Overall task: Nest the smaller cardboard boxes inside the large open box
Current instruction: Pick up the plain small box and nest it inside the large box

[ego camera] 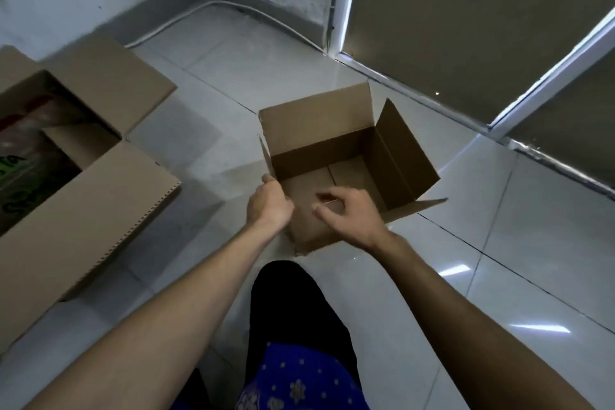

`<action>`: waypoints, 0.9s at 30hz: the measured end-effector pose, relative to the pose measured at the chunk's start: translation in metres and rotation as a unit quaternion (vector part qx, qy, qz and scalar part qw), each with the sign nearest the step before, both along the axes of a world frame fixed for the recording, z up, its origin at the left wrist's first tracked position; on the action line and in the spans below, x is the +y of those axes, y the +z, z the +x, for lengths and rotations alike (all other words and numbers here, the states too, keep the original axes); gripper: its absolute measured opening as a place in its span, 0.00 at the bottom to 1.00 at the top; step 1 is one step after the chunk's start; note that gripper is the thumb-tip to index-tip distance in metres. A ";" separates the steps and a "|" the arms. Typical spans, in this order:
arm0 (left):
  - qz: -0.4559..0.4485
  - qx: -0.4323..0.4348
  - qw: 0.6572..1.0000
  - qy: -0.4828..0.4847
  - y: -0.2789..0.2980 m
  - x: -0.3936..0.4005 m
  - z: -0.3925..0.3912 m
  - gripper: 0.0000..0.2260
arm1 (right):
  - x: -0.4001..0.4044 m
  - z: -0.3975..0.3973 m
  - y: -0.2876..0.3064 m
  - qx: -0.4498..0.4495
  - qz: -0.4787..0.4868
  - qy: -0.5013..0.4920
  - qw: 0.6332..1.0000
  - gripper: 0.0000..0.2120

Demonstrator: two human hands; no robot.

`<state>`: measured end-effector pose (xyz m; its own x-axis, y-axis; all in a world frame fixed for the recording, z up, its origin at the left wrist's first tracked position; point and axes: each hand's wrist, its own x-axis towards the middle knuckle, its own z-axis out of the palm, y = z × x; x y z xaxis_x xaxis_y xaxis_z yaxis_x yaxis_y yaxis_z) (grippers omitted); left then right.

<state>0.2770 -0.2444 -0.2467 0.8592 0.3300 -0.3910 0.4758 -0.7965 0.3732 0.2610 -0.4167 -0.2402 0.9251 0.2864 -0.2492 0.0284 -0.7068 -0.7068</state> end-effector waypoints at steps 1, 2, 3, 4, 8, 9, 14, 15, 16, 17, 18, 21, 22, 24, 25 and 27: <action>0.021 -0.018 1.000 -0.014 -0.002 0.004 0.004 0.22 | -0.009 0.008 -0.002 -0.078 -0.046 -0.036 0.995 0.23; 0.039 -0.043 0.998 -0.033 -0.004 0.008 0.007 0.23 | -0.018 0.016 -0.002 -0.164 -0.113 -0.071 0.977 0.23; 0.054 -0.072 0.995 -0.050 -0.007 0.012 0.008 0.23 | -0.029 0.022 -0.003 -0.222 -0.175 -0.115 0.952 0.24; 0.064 -0.098 0.991 -0.059 -0.010 0.014 0.009 0.24 | -0.041 0.028 -0.003 -0.237 -0.224 -0.167 0.931 0.28; 0.044 -0.132 0.989 -0.048 -0.020 0.007 -0.003 0.27 | -0.073 0.025 -0.015 -0.078 -0.228 -0.288 0.927 0.43; 0.034 -0.129 0.990 -0.044 -0.022 0.003 -0.007 0.29 | -0.076 0.021 -0.019 -0.063 -0.224 -0.278 0.932 0.45; 0.023 -0.099 0.994 -0.037 -0.024 -0.013 -0.020 0.35 | -0.065 0.001 -0.037 -0.044 -0.260 -0.277 0.924 0.40; 0.021 -0.094 0.995 -0.032 -0.023 -0.012 -0.021 0.35 | -0.064 -0.003 -0.040 -0.029 -0.252 -0.279 0.926 0.37; 0.019 -0.088 0.996 -0.028 -0.022 -0.010 -0.022 0.36 | -0.064 -0.007 -0.041 -0.013 -0.243 -0.279 0.929 0.34; 0.015 -0.083 0.996 -0.027 -0.020 -0.007 -0.023 0.36 | -0.067 -0.010 -0.042 -0.010 -0.235 -0.280 0.931 0.32; 0.011 -0.084 0.996 -0.028 -0.017 -0.005 -0.026 0.37 | -0.071 -0.013 -0.042 -0.022 -0.223 -0.285 0.932 0.29; 0.011 -0.119 0.992 -0.035 -0.005 0.001 -0.034 0.36 | -0.080 -0.021 -0.035 -0.057 -0.178 -0.314 0.931 0.22; 0.013 -0.134 0.990 -0.037 -0.001 0.002 -0.036 0.35 | -0.081 -0.022 -0.032 -0.063 -0.169 -0.321 0.930 0.21; 0.012 -0.165 0.985 -0.038 0.015 0.008 -0.040 0.35 | -0.076 -0.025 -0.020 -0.081 -0.153 -0.335 0.926 0.20; 0.009 -0.182 0.983 -0.038 0.024 0.012 -0.041 0.35 | -0.072 -0.024 -0.012 -0.093 -0.143 -0.341 0.925 0.20; 0.011 -0.217 0.975 -0.036 0.045 0.020 -0.040 0.35 | -0.065 -0.021 0.008 -0.129 -0.121 -0.344 0.922 0.20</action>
<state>0.2367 -0.2240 -0.2021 0.9635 0.2668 0.0209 0.2193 -0.8321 0.5095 0.2405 -0.4816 -0.2322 0.9043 -0.4263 0.0241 -0.3413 -0.7557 -0.5590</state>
